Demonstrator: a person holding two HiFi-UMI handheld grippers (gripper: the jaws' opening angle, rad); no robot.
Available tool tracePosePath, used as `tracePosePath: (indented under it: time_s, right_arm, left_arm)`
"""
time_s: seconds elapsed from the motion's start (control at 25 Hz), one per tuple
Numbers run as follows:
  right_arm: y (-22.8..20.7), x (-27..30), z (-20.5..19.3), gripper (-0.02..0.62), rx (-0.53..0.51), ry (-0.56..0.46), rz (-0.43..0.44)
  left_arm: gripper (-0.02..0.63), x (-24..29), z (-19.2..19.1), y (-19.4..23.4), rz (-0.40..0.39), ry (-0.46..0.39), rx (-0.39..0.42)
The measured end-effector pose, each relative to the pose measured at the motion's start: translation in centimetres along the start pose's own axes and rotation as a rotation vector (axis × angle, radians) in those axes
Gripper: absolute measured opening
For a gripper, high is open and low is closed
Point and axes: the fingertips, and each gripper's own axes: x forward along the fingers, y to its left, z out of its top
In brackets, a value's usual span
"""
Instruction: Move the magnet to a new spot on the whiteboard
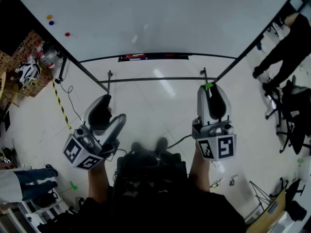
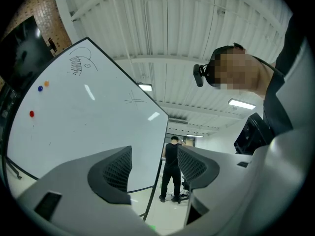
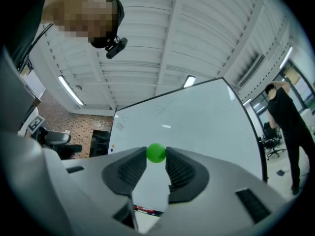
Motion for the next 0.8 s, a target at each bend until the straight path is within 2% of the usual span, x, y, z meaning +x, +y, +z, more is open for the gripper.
tracePosePath:
  time_s: [0.2,0.36,0.56,0.8]
  right_arm:
    - [2.4,-0.1,0.3,0.149,-0.02,-0.001,-0.013]
    - [6.8,0.2,0.0,0.149,-0.047,0.028,-0.002]
    - [12.7,0.2,-0.2,0.149,-0.097,0.078,0.005]
    - [17.3,-1.3,-0.8,0.149,-0.156,0.145,-0.033]
  left_arm:
    - [0.281,-2.6,0.7,0.6,-0.017,-0.013,-0.002]
    - [0.281,-6.2,1.5,1.8,-0.029,-0.025,-0.009]
    - [0.281,-10.9,1.9,3.9,-0.043,-0.037,-0.067]
    - [0.281,-14.6,1.5,5.5,-0.085,-0.044,-0.145]
